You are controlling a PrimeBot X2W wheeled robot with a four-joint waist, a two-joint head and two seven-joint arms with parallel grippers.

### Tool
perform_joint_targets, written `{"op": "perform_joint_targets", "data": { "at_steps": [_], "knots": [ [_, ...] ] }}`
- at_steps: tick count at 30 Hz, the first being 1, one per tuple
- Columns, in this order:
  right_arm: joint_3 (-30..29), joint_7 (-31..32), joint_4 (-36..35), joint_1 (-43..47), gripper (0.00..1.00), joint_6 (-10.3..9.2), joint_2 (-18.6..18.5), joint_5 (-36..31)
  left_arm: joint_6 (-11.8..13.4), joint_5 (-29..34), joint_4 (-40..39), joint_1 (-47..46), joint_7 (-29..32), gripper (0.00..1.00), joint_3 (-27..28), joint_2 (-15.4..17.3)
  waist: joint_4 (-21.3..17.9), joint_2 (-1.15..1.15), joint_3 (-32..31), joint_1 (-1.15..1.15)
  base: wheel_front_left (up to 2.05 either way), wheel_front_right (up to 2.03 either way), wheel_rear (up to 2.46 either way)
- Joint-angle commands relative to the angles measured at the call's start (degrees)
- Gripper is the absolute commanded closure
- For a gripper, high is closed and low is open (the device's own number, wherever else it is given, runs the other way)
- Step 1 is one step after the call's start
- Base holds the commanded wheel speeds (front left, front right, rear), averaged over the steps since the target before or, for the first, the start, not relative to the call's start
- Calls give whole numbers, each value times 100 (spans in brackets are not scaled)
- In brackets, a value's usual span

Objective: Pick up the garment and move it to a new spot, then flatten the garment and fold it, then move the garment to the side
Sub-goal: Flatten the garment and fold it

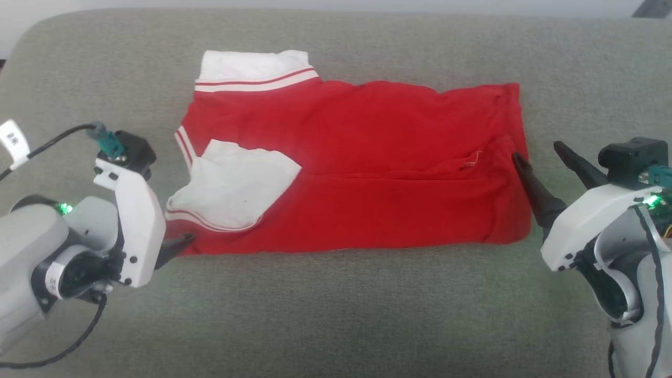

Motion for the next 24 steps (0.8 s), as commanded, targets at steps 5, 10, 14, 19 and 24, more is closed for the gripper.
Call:
{"op": "perform_joint_targets", "data": {
  "at_steps": [5, 10, 14, 19, 24],
  "knots": [
    [-143, 70, -235, 174, 0, 0, 182, -182, -57, -125, 534, 294, -323, 0, 49, -82, -225, 0, 166, 0, 0, 0, 0],
    [-283, 255, -408, 358, 0, 0, 293, -257, -230, -347, 1224, 499, -462, 0, 91, -324, -335, 0, 260, 0, 0, 0, 0],
    [-284, 657, -447, 519, 0, 0, 290, -198, -476, -495, 1609, 640, -376, 93, 49, -603, -358, 0, 255, 0, 0, 0, 0],
    [-278, 1442, -431, 608, 0, 1, 285, -25, -717, -459, 1888, 665, -397, 100, 24, -799, -315, 0, 189, 0, 0, 0, 0],
    [-313, 2094, -380, 506, 0, 1, 317, 102, -825, -415, 2002, 631, -408, 100, 14, -932, -233, 0, 174, 0, 0, 0, 0]
  ]
}}
